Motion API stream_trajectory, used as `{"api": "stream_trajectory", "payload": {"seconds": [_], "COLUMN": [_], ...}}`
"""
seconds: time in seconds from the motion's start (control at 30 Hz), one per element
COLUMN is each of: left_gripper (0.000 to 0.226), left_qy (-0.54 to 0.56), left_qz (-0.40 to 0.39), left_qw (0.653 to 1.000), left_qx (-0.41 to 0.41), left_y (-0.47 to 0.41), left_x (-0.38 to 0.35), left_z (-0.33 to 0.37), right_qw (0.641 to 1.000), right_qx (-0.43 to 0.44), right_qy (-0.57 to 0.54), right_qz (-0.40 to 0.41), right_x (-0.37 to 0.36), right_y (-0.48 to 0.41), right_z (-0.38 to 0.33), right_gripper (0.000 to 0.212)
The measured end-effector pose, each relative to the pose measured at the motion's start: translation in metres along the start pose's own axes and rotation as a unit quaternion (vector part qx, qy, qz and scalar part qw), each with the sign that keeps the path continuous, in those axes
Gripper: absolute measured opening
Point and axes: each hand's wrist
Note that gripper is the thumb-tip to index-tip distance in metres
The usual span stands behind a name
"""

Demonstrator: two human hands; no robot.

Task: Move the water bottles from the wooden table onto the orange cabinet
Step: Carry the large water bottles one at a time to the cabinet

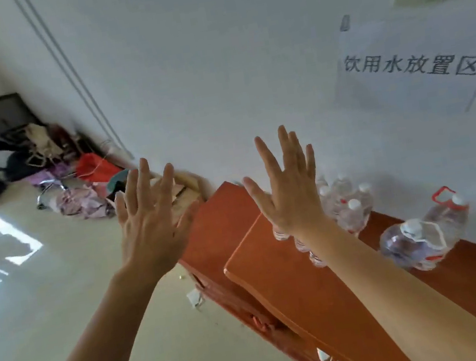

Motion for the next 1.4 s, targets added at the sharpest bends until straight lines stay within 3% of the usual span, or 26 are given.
{"api": "stream_trajectory", "payload": {"seconds": [0.27,0.37,0.57,0.87,1.0,1.4], "left_gripper": [0.074,0.073,0.074,0.077,0.072,0.071], "left_qy": [-0.13,-0.185,-0.236,-0.335,-0.375,-0.482], "left_qz": [0.078,0.11,0.164,0.206,0.226,0.186], "left_qw": [0.981,0.958,0.909,0.771,0.718,0.564], "left_qx": [0.124,0.189,0.303,0.501,0.541,0.645], "left_y": [0.109,0.17,0.285,0.472,0.523,0.627], "left_x": [0.147,0.221,0.313,0.406,0.451,0.614], "left_z": [-0.235,-0.333,-0.441,-0.558,-0.613,-0.805], "right_qw": [0.982,0.957,0.907,0.796,0.759,0.658], "right_qx": [0.171,0.265,0.377,0.537,0.573,0.647], "right_qy": [-0.081,-0.121,-0.189,-0.277,-0.307,-0.378], "right_qz": [0.01,0.001,-0.002,-0.026,-0.034,-0.07], "right_x": [-0.078,-0.101,-0.132,-0.183,-0.204,-0.24], "right_y": [-0.034,-0.027,0.007,0.105,0.139,0.182], "right_z": [-0.298,-0.448,-0.646,-0.915,-1.035,-1.372], "right_gripper": [0.072,0.073,0.075,0.075,0.074,0.078]}}
Point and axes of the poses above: each hand's wrist, its own y-axis away from the middle knuckle, its own x-axis out of the back of the hand, z = x × y, and after that the axes turned 6 degrees about y, right-handed
